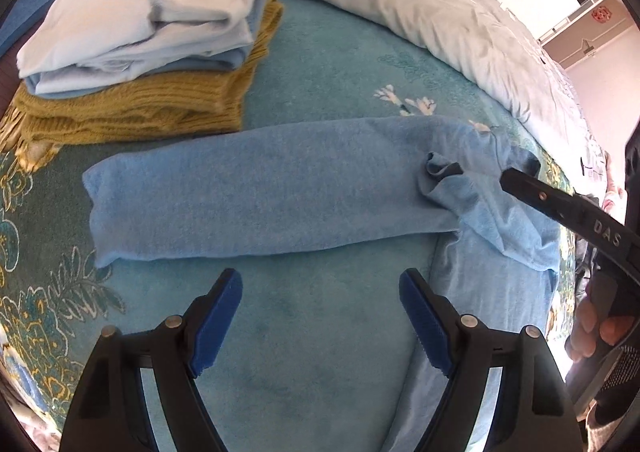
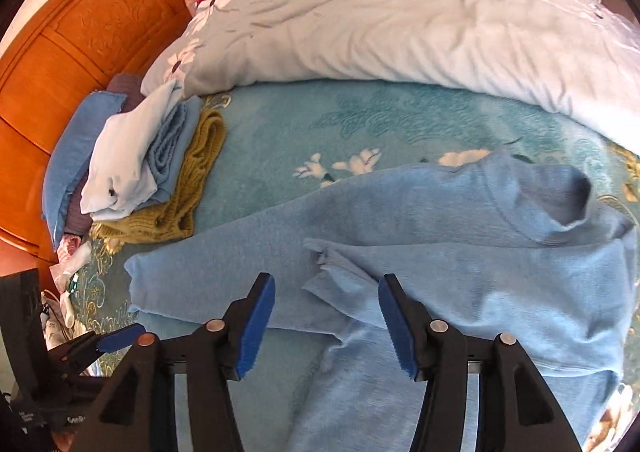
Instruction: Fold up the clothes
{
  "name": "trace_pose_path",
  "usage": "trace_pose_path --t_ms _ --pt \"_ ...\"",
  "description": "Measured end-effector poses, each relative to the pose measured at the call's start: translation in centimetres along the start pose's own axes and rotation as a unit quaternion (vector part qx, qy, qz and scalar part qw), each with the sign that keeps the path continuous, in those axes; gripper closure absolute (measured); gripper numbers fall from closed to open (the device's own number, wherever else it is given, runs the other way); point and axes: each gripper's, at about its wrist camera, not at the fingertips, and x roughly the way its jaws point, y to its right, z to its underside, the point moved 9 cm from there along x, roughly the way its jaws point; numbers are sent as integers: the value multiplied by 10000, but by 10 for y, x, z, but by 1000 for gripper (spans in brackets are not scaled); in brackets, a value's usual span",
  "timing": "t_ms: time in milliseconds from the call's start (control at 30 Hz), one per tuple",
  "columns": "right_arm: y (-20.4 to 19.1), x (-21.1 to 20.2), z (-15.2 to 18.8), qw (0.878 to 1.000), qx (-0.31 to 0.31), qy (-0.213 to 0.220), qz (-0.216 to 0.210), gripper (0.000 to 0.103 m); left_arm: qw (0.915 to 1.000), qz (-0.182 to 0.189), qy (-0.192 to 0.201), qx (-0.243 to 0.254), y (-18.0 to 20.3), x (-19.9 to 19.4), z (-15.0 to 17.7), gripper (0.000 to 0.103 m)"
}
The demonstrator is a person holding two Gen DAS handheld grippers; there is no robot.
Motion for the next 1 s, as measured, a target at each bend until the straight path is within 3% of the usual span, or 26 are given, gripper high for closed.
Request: trace_pose_path --t_ms 167,300,467,500,567,600,633,833,867,900,933,1000 --pt "60 -35 11 9976 459 167 483 41 9971 713 12 -259 48 19 -31 21" --pt "100 -47 35 9943 791 86 708 41 9888 1334 -196 -639 89 38 -48 21" --pt "123 -52 54 9913 1095 103 725 41 9859 1284 -367 -1010 114 61 -55 23" --pt "127 -53 58 9906 1156 106 728 41 9847 1265 -410 -1126 116 66 -55 26" --pt "136 -55 65 9892 1263 113 734 41 9828 1149 -514 -1352 116 75 -52 42" --pt "138 -55 66 9890 1279 117 733 41 9818 1095 -569 -1442 115 79 -50 60" --pt "140 -56 68 9888 1295 121 732 41 9801 1072 -620 -1548 114 83 -47 70" --pt "152 -60 74 9876 1392 154 708 41 9655 1124 -778 -2214 105 98 -38 73" --pt "154 -61 74 9875 1403 153 704 41 9629 1162 -767 -2310 104 99 -37 77" --pt "156 -61 75 9874 1413 151 699 41 9602 1200 -756 -2405 102 99 -36 90" --pt "157 -62 76 9873 1419 146 696 41 9580 1228 -746 -2482 101 98 -35 95" --pt "159 -62 77 9874 1421 130 689 41 9566 1279 -679 -2528 100 93 -34 98"
